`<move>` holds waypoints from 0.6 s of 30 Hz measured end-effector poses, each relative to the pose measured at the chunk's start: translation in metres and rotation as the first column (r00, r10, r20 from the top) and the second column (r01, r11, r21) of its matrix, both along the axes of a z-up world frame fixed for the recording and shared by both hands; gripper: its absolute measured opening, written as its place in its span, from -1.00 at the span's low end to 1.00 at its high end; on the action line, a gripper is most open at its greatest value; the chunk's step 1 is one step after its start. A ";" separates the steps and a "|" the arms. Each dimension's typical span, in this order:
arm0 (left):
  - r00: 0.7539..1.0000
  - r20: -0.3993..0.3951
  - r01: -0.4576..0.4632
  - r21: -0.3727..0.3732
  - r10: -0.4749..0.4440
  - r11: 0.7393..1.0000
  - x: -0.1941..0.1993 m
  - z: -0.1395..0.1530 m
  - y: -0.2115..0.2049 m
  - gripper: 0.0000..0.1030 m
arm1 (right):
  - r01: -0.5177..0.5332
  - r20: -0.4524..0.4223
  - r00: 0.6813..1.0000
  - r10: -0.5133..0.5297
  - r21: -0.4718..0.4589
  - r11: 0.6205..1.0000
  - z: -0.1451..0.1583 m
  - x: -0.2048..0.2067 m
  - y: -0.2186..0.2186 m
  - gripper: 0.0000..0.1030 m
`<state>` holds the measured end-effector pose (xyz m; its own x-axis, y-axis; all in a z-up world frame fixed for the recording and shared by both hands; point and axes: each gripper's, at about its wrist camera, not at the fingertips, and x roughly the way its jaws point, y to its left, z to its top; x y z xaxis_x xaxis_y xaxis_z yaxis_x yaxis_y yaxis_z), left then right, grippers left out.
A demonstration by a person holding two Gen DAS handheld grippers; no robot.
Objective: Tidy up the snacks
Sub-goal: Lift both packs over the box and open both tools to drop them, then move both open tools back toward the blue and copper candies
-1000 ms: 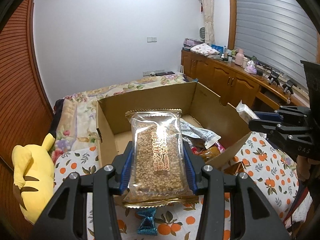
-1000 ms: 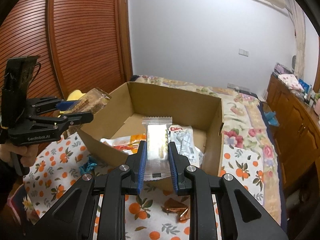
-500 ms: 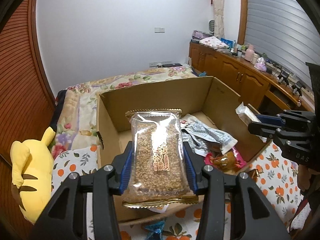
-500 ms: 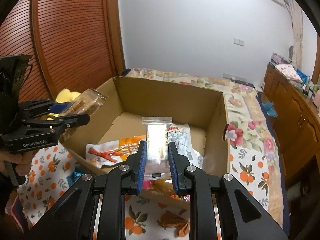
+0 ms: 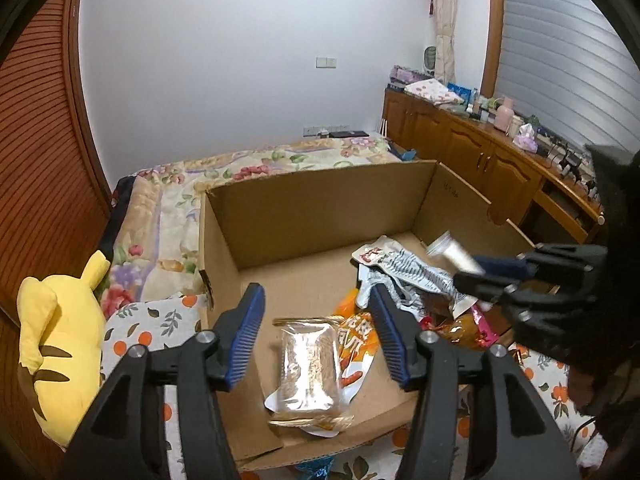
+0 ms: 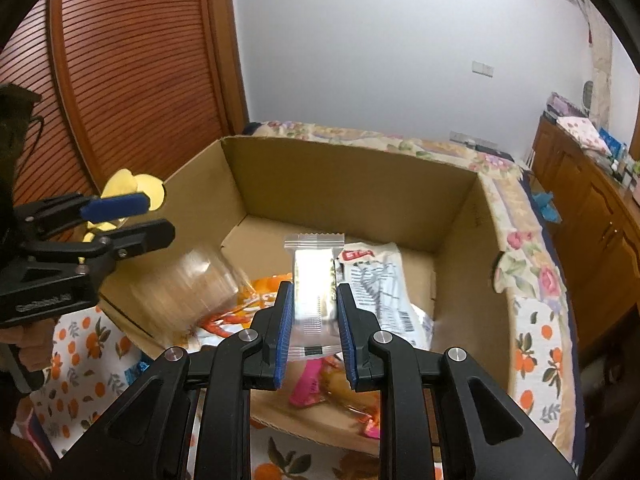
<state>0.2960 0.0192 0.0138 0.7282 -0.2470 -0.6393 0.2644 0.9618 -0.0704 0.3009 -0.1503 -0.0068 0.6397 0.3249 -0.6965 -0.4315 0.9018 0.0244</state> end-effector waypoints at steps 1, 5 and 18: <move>1.000 0.009 -0.001 0.000 0.001 1.000 -0.002 0.002 0.001 0.15 | -0.002 -0.001 1.000 0.002 -0.001 1.000 -0.001 0.001 0.002 -0.61; 1.000 0.028 -0.002 -0.005 0.002 1.000 -0.006 0.006 0.005 0.21 | -0.006 -0.009 1.000 0.006 -0.005 1.000 -0.005 0.005 0.011 -0.61; 0.997 0.080 -0.013 -0.053 0.017 0.999 -0.028 0.010 0.026 0.51 | -0.012 -0.001 1.000 0.012 0.029 1.000 -0.007 0.001 0.020 -0.30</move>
<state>0.2684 0.0449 0.0240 0.7804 -0.2670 -0.5654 0.2568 0.9613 -0.0996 0.3016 -0.1305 -0.0137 0.6349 0.3526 -0.6874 -0.4427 0.8953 0.0504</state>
